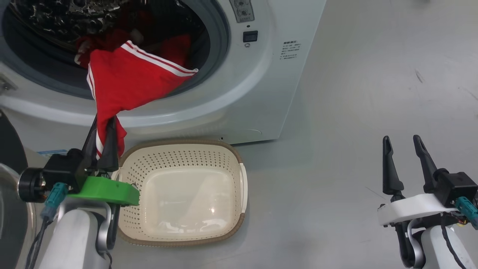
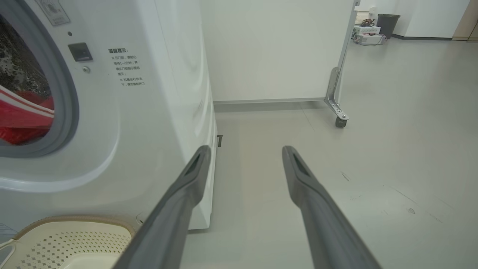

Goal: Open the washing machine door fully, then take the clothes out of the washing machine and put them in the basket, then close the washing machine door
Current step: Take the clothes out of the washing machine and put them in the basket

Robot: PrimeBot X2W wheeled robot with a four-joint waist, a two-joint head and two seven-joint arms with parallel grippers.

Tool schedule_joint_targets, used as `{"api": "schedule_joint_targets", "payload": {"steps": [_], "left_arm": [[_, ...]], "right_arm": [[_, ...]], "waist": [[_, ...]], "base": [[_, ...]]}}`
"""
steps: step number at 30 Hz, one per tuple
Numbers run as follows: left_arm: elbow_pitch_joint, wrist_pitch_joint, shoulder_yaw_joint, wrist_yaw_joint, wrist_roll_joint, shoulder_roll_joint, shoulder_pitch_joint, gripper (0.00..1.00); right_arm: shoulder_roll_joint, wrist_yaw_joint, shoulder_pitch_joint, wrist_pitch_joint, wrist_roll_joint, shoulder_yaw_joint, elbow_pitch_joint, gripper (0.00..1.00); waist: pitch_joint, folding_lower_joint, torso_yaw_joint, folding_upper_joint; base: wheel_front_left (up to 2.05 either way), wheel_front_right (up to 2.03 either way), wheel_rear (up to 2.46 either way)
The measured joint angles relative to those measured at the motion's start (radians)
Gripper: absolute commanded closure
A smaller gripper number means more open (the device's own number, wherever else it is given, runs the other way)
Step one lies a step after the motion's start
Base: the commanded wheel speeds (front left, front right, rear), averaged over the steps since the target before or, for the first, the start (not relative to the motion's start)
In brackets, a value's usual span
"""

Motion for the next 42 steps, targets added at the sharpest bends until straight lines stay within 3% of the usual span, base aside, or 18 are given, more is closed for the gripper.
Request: {"api": "schedule_joint_targets", "payload": {"steps": [21, 31, 42], "left_arm": [[-0.195, -0.017, -0.023, 0.028, 0.035, -0.010, 0.159, 1.00], [-0.110, 0.019, -0.073, 0.020, -0.007, -0.032, 0.219, 1.00], [0.041, 0.090, -0.104, -0.003, -0.035, -0.039, 0.181, 1.00]], "right_arm": [[0.003, 0.000, 0.048, 0.000, -0.007, 0.012, -0.013, 0.00], [0.004, 0.000, 0.047, 0.000, -0.007, 0.023, -0.039, 0.00], [0.015, 0.000, 0.036, 0.000, -0.005, 0.034, -0.070, 0.00]], "waist": [[-0.075, 0.0000, 0.051, 0.0000], [-0.036, 0.0000, 0.030, 0.0000], [0.051, 0.0000, -0.011, 0.0000]], "base": [[0.00, 0.00, 0.00], [0.00, 0.00, 0.00], [0.00, 0.00, 0.00]]}}
